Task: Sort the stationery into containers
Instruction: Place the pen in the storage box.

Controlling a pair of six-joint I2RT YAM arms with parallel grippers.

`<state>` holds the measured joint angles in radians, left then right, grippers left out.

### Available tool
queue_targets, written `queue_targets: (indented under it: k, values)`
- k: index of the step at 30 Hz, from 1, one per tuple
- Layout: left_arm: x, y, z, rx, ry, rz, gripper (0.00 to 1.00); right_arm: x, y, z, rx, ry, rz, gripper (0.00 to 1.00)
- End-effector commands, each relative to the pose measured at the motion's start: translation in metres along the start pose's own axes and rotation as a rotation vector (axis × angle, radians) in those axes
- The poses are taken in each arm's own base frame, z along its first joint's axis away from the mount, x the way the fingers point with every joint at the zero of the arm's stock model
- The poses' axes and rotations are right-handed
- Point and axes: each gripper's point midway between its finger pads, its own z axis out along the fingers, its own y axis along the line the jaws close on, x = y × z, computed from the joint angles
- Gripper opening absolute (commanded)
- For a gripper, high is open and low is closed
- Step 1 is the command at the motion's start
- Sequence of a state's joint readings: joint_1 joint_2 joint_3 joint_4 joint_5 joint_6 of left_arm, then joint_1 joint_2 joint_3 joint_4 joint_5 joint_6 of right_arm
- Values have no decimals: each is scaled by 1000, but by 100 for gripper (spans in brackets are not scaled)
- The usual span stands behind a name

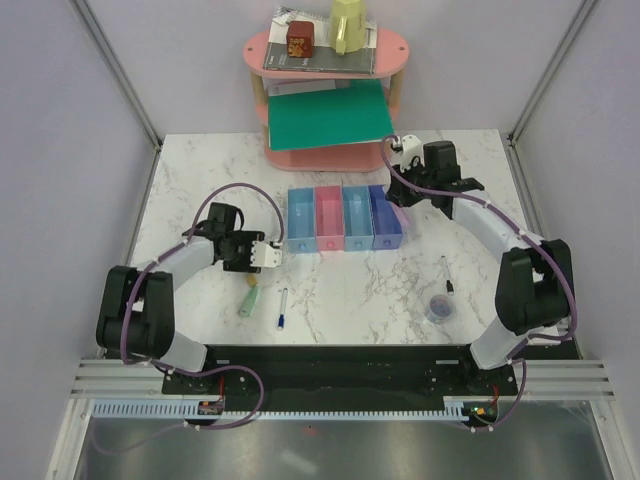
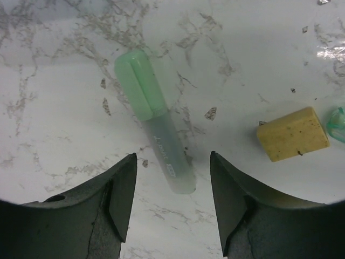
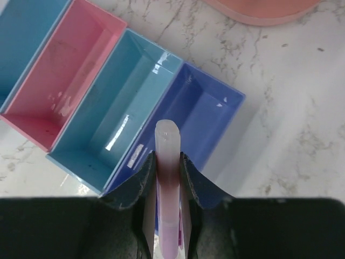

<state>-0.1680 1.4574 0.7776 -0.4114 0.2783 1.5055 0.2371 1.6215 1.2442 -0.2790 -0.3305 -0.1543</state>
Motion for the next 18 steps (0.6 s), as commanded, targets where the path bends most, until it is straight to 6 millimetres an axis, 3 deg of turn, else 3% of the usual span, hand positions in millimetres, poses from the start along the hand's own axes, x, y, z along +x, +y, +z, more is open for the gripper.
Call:
queue_targets:
  k: [1,6,11,18]
  values:
    - [8,14,14,-3,29,74,63,-36,8,19,-98,-114,52,0]
    - [15,24,27,12,54,79,63,-37,5,40,-127,-111,70,0]
    - [18,28,38,33,56,80,60,-36,2,49,-127,-115,85,0]
    - [20,23,44,56,55,85,45,0,1,57,-112,-67,120,0]
